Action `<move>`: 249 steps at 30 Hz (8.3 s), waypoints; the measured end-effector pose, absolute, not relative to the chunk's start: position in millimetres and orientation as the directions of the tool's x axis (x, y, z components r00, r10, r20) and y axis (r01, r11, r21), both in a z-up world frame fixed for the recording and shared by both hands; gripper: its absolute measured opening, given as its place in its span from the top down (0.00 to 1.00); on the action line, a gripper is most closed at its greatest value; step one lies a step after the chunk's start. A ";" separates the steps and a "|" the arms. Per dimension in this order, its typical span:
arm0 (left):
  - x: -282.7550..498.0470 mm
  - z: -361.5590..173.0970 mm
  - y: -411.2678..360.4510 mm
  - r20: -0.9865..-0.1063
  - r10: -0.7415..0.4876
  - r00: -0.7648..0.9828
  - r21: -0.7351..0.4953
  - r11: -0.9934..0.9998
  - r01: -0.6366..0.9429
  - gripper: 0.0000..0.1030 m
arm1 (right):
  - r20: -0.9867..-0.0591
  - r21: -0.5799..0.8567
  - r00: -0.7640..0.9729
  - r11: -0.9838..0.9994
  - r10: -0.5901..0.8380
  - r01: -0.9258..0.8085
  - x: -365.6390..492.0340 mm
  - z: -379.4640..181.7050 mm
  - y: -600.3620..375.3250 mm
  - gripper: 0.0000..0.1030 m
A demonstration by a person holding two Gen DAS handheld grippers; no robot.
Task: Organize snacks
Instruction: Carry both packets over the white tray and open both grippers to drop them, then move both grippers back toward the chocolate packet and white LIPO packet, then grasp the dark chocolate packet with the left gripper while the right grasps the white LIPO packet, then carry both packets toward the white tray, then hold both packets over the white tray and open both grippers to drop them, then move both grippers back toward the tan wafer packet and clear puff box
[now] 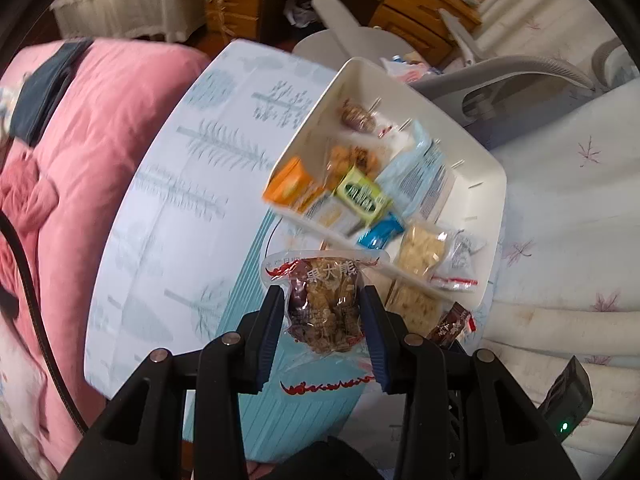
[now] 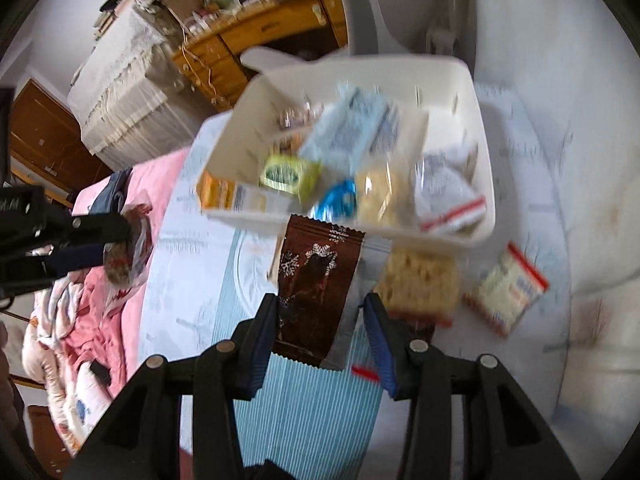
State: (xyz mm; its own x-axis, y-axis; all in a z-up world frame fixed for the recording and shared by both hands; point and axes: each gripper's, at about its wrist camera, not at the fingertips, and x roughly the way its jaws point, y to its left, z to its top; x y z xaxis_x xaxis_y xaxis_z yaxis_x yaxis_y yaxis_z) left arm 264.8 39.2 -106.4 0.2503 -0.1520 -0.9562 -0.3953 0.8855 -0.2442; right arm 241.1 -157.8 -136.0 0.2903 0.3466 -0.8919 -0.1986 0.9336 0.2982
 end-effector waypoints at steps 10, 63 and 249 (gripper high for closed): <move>322.0 -108.7 37.3 -0.896 -0.268 0.353 -0.356 0.910 -0.212 0.82 | -0.833 0.263 0.458 0.951 0.309 -0.164 271.4 -141.7 -146.2 0.57; 223.6 -144.3 -76.8 -0.918 -0.313 0.243 -0.345 0.933 -0.101 0.71 | -0.873 0.396 0.381 0.899 0.304 0.189 244.3 -143.8 -284.8 0.23; 246.4 -183.3 -14.9 -0.934 -0.225 0.277 -0.294 0.925 -0.240 0.21 | -0.811 0.415 0.490 0.905 0.320 0.095 199.8 -166.1 -232.4 0.13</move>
State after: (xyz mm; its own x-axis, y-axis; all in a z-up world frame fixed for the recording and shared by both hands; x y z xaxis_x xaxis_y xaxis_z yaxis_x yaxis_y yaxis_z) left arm 246.4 -14.9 -183.3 0.2766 -0.2247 -0.9343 -0.2403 0.9252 -0.2937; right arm 199.8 -232.4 -166.1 0.4898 0.3201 -0.8109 0.0953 0.9049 0.4148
